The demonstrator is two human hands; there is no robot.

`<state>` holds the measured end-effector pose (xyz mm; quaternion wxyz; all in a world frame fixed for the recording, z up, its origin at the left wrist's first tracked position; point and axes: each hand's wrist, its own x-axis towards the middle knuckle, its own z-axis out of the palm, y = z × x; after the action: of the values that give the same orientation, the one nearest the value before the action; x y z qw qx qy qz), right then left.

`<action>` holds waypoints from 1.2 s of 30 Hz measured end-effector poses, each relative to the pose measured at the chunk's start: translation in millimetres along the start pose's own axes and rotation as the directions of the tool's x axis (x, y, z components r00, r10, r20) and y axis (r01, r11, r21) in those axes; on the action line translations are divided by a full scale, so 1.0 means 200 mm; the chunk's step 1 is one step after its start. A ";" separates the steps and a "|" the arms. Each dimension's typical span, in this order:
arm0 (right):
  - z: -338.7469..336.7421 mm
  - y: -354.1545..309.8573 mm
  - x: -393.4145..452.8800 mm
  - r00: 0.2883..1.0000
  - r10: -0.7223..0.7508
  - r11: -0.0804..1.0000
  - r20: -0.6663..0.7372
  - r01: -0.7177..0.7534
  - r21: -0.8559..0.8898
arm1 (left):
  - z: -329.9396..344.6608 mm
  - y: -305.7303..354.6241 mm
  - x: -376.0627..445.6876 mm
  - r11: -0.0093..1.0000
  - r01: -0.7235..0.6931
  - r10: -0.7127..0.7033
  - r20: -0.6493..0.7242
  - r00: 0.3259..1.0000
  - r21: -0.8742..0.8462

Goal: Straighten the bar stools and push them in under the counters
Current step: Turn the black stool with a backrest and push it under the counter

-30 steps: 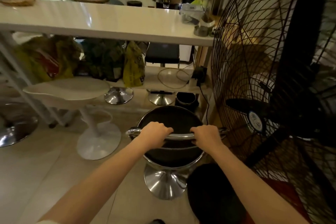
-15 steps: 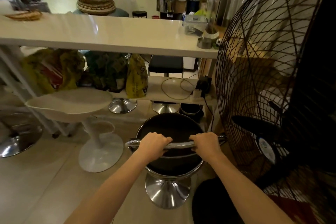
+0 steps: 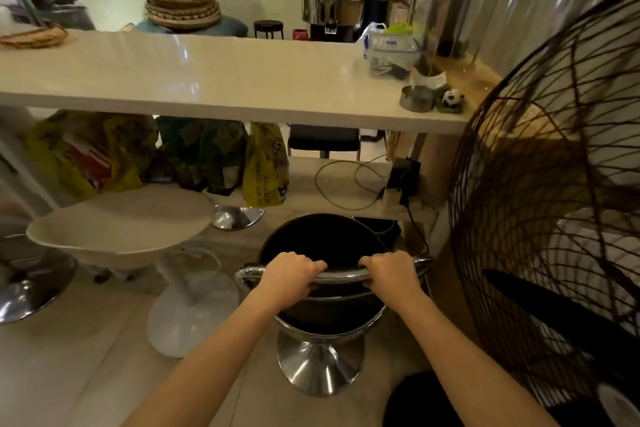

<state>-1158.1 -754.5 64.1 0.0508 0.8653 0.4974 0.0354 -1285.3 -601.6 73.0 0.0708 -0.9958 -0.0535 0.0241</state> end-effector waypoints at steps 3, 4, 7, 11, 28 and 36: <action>0.00 0.00 0.12 1.000 0.015 1.000 0.009 -0.015 -0.011 | 0.01 -0.09 0.08 1.000 -0.006 0.006 -0.006 1.000 0.003; -0.01 0.00 0.17 1.000 0.021 1.000 0.014 -0.021 -0.016 | 0.02 -0.13 0.11 1.000 -0.005 0.005 -0.006 1.000 -0.004; -0.01 0.01 0.29 0.999 0.031 0.999 0.037 -0.030 -0.031 | 0.03 -0.22 0.20 1.000 -0.004 0.003 -0.004 1.000 -0.018; 0.00 0.02 0.45 0.998 0.037 0.998 0.046 -0.035 -0.045 | 0.04 -0.34 0.30 1.000 -0.012 0.012 -0.003 1.000 -0.020; -0.01 0.09 0.69 0.999 0.026 1.000 0.044 -0.026 -0.017 | 0.08 -0.52 0.50 0.998 -0.028 0.027 -0.012 1.000 -0.049; -0.01 0.06 0.68 0.998 0.026 1.000 0.052 -0.025 -0.005 | 0.09 -0.52 0.47 0.998 -0.001 -0.001 -0.017 1.000 -0.065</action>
<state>-1080.0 -643.4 69.2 0.0651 0.8721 0.4847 0.0145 -1203.2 -486.4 67.1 0.0390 -0.9977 -0.0536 0.0137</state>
